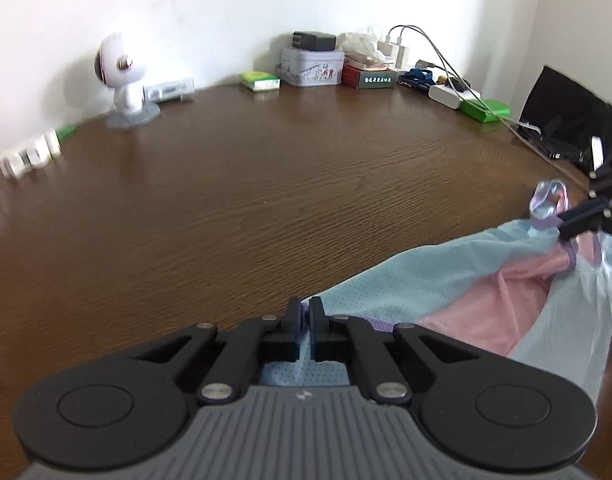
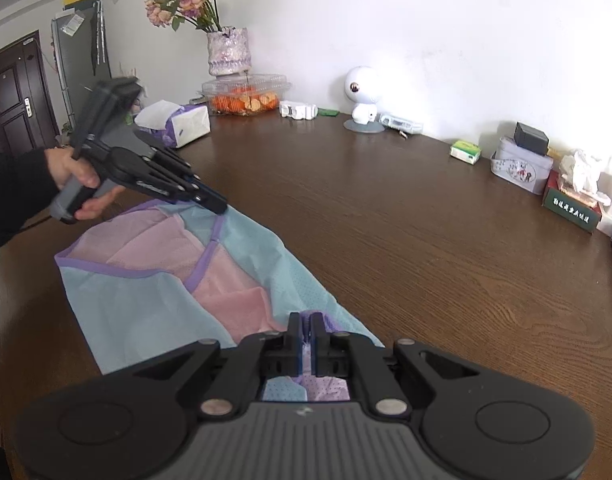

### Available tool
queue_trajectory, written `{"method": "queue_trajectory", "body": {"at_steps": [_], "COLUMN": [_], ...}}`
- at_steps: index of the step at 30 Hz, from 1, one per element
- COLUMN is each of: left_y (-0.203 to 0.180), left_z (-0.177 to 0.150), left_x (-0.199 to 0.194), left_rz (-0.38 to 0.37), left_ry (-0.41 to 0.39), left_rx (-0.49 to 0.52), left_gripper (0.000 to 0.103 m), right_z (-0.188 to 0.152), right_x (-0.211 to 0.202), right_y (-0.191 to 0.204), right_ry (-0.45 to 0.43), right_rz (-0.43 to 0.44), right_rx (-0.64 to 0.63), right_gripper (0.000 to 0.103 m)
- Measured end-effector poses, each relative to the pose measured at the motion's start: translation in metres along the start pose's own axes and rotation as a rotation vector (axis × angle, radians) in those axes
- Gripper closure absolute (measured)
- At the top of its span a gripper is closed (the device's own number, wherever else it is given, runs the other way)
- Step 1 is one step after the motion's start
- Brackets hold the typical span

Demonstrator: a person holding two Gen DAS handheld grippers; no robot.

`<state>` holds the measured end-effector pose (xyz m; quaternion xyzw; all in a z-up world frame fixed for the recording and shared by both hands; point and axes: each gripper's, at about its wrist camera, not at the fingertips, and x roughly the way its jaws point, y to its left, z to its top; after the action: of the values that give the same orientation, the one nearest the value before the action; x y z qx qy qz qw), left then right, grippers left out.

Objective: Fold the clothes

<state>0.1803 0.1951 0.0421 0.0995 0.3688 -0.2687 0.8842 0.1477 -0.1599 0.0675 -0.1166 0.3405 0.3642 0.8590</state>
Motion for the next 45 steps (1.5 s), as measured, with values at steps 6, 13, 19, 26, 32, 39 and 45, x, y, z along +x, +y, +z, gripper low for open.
{"method": "queue_trajectory", "body": {"at_steps": [6,13,19,26,32,39,45], "left_y": [-0.043,-0.089,-0.062,-0.031,-0.024,-0.015,-0.018], "left_z": [-0.02,-0.087,-0.093,-0.085,-0.084,-0.08,-0.08], "left_x": [-0.058,-0.077,-0.092,-0.08,-0.065,-0.06,-0.064], "left_rz": [0.071,0.129,0.2,0.21,0.227,0.263,0.304], "left_ry": [-0.143,-0.083,-0.111,-0.084,-0.049,-0.042,-0.053], "left_rx": [0.066,0.072,-0.102,-0.226,-0.222,-0.283,-0.265], "left_gripper": [0.1,0.098,0.051,0.055,0.084,0.093,0.077], "right_z": [-0.005,-0.051,-0.041,-0.03,-0.032,-0.056,-0.119], "right_x": [-0.024,-0.038,-0.076,-0.061,-0.028,-0.095,-0.11], "right_y": [0.009,0.033,0.019,-0.058,-0.077,-0.04,-0.019], "right_ry": [-0.053,0.059,-0.026,0.107,0.162,-0.1,-0.021], "right_rz": [0.009,0.074,0.027,-0.227,-0.215,-0.405,-0.381], "right_rx": [-0.012,-0.06,-0.085,-0.054,0.033,0.009,0.039], "right_gripper": [0.101,0.101,0.08,0.072,0.098,0.099,0.095]}}
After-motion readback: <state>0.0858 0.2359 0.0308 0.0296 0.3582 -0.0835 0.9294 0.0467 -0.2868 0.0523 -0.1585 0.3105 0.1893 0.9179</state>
